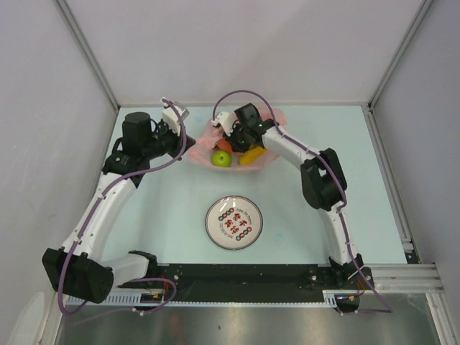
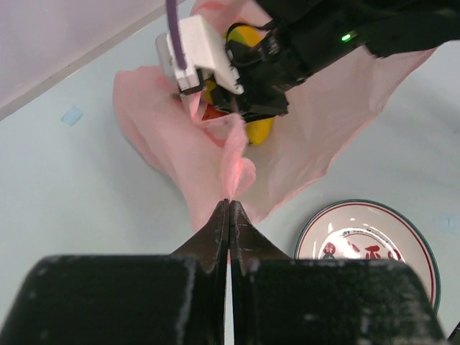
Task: Take the fake fruits out of the plastic bag
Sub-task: Take out the fake fruit from the plastic bag.
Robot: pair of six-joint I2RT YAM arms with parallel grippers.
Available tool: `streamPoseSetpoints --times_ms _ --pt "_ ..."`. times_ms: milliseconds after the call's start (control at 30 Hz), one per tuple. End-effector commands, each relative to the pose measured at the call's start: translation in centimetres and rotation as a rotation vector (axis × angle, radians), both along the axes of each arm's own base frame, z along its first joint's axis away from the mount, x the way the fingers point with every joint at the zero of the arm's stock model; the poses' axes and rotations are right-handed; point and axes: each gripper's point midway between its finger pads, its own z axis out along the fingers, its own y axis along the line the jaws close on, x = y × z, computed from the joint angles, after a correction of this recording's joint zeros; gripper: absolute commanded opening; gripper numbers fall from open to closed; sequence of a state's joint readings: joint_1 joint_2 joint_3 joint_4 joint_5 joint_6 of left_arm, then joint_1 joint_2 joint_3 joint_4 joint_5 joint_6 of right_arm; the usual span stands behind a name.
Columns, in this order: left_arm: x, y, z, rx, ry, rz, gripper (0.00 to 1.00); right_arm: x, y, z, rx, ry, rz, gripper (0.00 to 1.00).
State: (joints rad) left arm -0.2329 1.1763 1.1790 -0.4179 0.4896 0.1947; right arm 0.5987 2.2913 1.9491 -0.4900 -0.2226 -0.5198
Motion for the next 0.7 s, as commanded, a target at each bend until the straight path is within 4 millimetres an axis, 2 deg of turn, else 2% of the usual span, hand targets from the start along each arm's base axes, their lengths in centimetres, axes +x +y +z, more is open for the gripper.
streamPoseSetpoints --times_ms 0,33,100,133,167,233,300,433,467,533,567,667 --pt "1.5 -0.4 1.7 -0.095 -0.057 0.029 0.0 -3.5 0.0 10.3 0.053 -0.116 0.092 0.04" --pt "1.7 -0.5 1.9 -0.104 -0.061 0.031 0.0 -4.7 -0.7 9.3 0.021 -0.079 0.099 0.04" --pt "2.1 -0.4 2.1 -0.123 -0.064 0.048 0.0 -6.1 -1.5 9.4 -0.023 -0.073 0.113 0.04" --pt "2.3 -0.5 2.5 -0.135 -0.079 0.049 0.0 -6.9 -2.2 8.2 -0.068 -0.046 0.11 0.05" --pt "2.3 -0.6 2.8 -0.151 -0.077 0.051 0.0 -6.8 -3.3 7.7 -0.129 -0.062 0.072 0.04" --pt "2.2 -0.9 3.4 -0.176 -0.087 0.042 0.0 -7.7 -3.9 7.0 -0.192 -0.066 0.073 0.04" --pt "2.0 -1.2 3.9 -0.211 -0.079 0.039 0.0 -7.9 -5.5 5.5 -0.29 -0.065 0.037 0.03" --pt "2.1 -0.9 4.8 -0.249 -0.084 0.079 0.0 -7.8 -7.8 4.2 -0.411 -0.085 -0.002 0.02" --pt "2.3 -0.7 4.8 -0.258 -0.084 0.096 0.0 -7.5 -8.4 4.8 -0.432 -0.114 -0.019 0.02" --pt "2.7 -0.1 4.5 -0.26 -0.08 0.134 0.0 -7.7 -9.3 4.8 -0.47 -0.127 -0.015 0.02" --pt "2.8 0.0 4.0 -0.256 -0.074 0.139 0.0 -7.8 -9.6 5.8 -0.466 -0.144 -0.02 0.02" --pt "2.6 -0.1 2.9 -0.265 -0.056 0.141 0.0 -8.1 -10.7 7.3 -0.479 -0.157 -0.038 0.02"
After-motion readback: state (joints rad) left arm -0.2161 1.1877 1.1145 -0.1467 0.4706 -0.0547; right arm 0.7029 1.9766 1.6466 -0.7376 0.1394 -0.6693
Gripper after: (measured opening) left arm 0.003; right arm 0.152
